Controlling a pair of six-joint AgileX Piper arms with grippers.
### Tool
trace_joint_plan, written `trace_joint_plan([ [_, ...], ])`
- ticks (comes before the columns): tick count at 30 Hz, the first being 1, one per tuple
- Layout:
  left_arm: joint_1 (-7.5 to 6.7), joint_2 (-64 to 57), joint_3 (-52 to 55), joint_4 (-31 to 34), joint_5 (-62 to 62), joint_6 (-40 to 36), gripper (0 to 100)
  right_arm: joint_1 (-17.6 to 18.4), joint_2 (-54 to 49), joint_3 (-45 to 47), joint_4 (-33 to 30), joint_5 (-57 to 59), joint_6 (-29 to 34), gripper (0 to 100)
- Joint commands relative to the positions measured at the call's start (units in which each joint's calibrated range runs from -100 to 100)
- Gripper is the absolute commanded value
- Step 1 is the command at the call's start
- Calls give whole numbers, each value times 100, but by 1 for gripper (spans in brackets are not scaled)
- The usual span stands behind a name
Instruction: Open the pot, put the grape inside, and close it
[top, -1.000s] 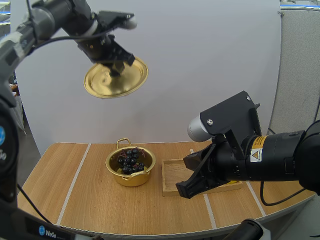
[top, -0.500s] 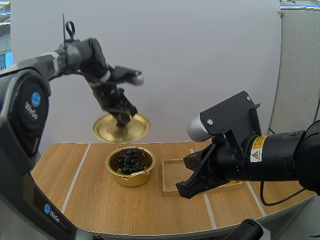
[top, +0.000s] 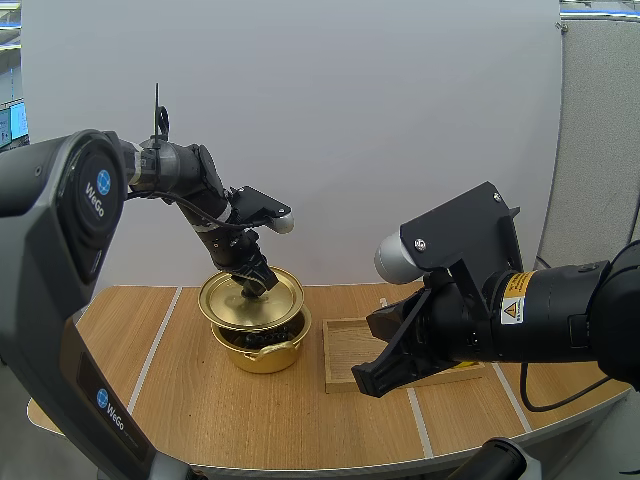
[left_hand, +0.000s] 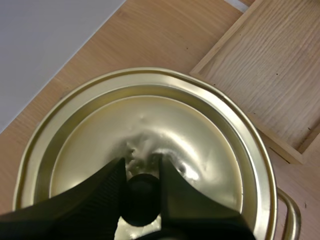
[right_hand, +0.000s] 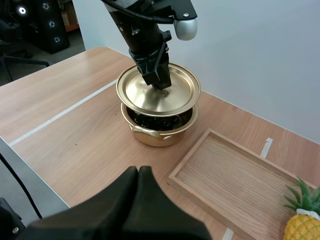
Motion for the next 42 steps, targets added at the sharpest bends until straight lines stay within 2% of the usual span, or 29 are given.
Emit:
trace_joint_plan([
  [1,-9,177,19,-233,-232,86,0,3,-62,-10,-20,-57,-6,0],
  [28,-9,922,19,-233,-116,86,1,3,-62,-10,-20,-57,-6,0],
  [30,-9,909,19,-233,-56,86,11,3,-62,-10,-20,-57,-6,0],
  [32,-9,870,19,-233,38,86,28,3,-62,-10,-20,-57,-6,0],
  [36,-9,654,19,-233,139,86,95,3,-62,-10,-18,-57,-6,0],
  [37,-9,572,19,-233,139,64,100,3,-62,-10,-7,-57,-6,0],
  [42,-9,-119,-26,-233,349,53,100,3,-62,-10,4,-57,-6,0],
])
